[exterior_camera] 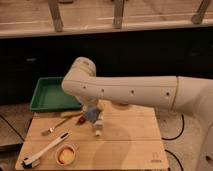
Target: Place sponge in tray
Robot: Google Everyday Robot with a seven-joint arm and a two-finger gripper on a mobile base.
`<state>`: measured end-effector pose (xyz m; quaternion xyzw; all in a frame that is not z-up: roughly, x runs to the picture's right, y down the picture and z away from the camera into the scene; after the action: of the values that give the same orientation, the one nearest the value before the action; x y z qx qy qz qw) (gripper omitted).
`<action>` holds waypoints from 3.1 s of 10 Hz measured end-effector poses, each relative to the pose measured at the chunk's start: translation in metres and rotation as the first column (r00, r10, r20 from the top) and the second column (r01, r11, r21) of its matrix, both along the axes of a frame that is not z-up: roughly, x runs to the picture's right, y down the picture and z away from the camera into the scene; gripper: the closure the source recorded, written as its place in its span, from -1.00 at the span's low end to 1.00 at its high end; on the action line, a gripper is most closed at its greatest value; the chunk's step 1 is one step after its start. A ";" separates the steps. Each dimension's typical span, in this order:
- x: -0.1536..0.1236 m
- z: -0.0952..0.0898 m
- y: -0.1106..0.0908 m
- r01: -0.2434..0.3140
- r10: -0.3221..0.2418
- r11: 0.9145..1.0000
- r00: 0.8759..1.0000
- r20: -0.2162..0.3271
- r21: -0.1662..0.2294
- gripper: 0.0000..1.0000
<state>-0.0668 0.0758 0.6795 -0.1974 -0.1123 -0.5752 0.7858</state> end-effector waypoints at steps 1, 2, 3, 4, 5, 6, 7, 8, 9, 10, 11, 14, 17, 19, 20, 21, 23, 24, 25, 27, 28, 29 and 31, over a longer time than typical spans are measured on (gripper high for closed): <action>-0.002 0.001 -0.003 0.004 -0.004 1.000 1.000 0.003 0.005 0.91; -0.007 0.004 -0.007 0.007 -0.008 1.000 1.000 0.007 0.010 0.91; -0.011 0.005 -0.010 0.012 -0.012 1.000 1.000 0.014 0.015 0.91; -0.020 0.009 -0.017 0.019 -0.019 1.000 1.000 0.021 0.021 0.91; -0.033 0.014 -0.023 0.029 -0.030 0.999 0.999 0.032 0.026 0.91; -0.037 0.016 -0.026 0.036 -0.038 0.999 0.999 0.036 0.030 0.91; -0.037 0.017 -0.029 0.043 -0.044 0.998 0.998 0.038 0.034 0.91; -0.037 0.018 -0.031 0.050 -0.052 0.998 0.998 0.042 0.038 0.91; -0.038 0.020 -0.033 0.055 -0.057 0.998 0.997 0.047 0.041 0.91; -0.049 0.027 -0.040 0.064 -0.067 0.997 0.996 0.065 0.048 0.91; -0.058 0.032 -0.046 0.074 -0.078 0.996 0.994 0.078 0.053 0.91; -0.071 0.043 -0.055 0.096 -0.102 0.993 0.989 0.104 0.065 0.91; -0.088 0.060 -0.064 0.121 -0.131 0.990 0.982 0.137 0.076 0.91; -0.100 0.071 -0.071 0.143 -0.155 0.986 0.974 0.162 0.085 0.91; -0.101 0.074 -0.073 0.150 -0.163 0.985 0.972 0.167 0.089 0.91; -0.109 0.078 -0.074 0.163 -0.177 0.982 0.967 0.181 0.092 0.91; -0.114 0.084 -0.076 0.177 -0.192 0.980 0.963 0.192 0.092 0.91; -0.130 0.091 -0.076 0.202 -0.217 0.975 0.952 0.215 0.092 0.91; -0.130 0.096 -0.076 0.211 -0.227 0.973 0.948 0.222 0.094 0.91; -0.135 0.103 -0.077 0.224 -0.242 0.970 0.941 0.238 0.098 0.91; -0.136 0.107 -0.078 0.226 -0.243 0.969 0.940 0.241 0.096 0.91; -0.139 0.110 -0.079 0.230 -0.247 0.968 0.938 0.245 0.097 0.91; -0.148 0.121 -0.080 0.252 -0.269 0.963 0.927 0.261 0.098 0.91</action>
<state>-0.2147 -0.0041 0.8008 -0.1048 -0.1738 -0.6992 0.6855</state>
